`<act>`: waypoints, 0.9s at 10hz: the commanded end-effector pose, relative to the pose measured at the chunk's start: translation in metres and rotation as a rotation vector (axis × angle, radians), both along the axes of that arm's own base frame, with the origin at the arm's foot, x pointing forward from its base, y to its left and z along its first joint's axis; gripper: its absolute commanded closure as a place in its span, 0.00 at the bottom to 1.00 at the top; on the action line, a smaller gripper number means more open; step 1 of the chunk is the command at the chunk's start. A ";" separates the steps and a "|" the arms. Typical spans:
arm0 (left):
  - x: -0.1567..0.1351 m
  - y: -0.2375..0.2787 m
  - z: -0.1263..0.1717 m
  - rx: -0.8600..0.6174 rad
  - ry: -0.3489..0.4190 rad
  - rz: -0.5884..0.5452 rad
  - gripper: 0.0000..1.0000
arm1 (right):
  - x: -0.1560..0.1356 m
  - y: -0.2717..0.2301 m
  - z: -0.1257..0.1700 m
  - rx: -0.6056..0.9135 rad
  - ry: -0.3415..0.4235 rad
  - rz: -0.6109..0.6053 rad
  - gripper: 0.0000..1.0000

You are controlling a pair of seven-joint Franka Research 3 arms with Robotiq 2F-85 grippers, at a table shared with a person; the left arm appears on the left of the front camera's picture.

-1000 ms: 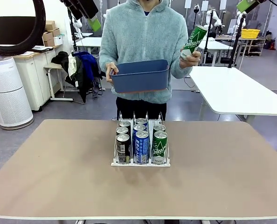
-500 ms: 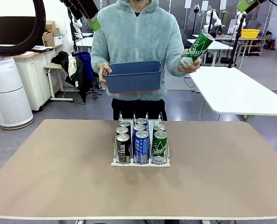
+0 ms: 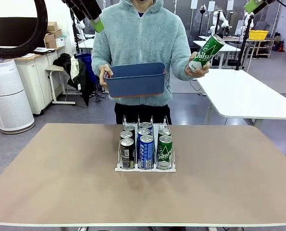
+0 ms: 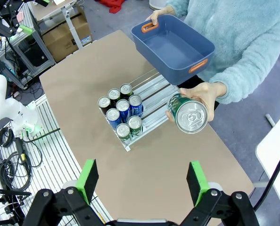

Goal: Fill the beverage cans into the dispenser.
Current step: Pick up the Sprite handed by the human.

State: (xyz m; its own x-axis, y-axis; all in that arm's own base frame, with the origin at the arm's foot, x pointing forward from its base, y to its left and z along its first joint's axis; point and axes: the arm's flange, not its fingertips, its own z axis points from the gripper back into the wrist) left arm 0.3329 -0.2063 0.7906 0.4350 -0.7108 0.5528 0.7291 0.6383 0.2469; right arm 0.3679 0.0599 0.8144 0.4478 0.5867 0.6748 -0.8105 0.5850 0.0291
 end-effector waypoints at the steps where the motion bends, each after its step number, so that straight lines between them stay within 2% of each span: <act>1: -0.001 0.001 -0.001 -0.003 -0.004 0.004 0.00 | -0.002 0.001 0.000 0.007 0.008 0.000 0.00; 3: -0.001 0.001 -0.001 -0.003 -0.004 0.004 0.00 | 0.008 -0.003 -0.002 0.004 0.009 0.034 0.00; 5: -0.001 0.001 -0.001 -0.003 -0.004 0.004 0.00 | 0.030 -0.004 -0.007 -0.007 -0.021 0.001 0.00; 8: -0.001 0.001 -0.001 -0.003 -0.004 0.004 0.00 | 0.065 -0.008 -0.026 -0.050 0.009 -0.043 0.00; 9: -0.001 0.001 -0.001 -0.003 -0.004 0.004 0.00 | 0.072 -0.004 -0.036 -0.044 -0.019 -0.089 0.00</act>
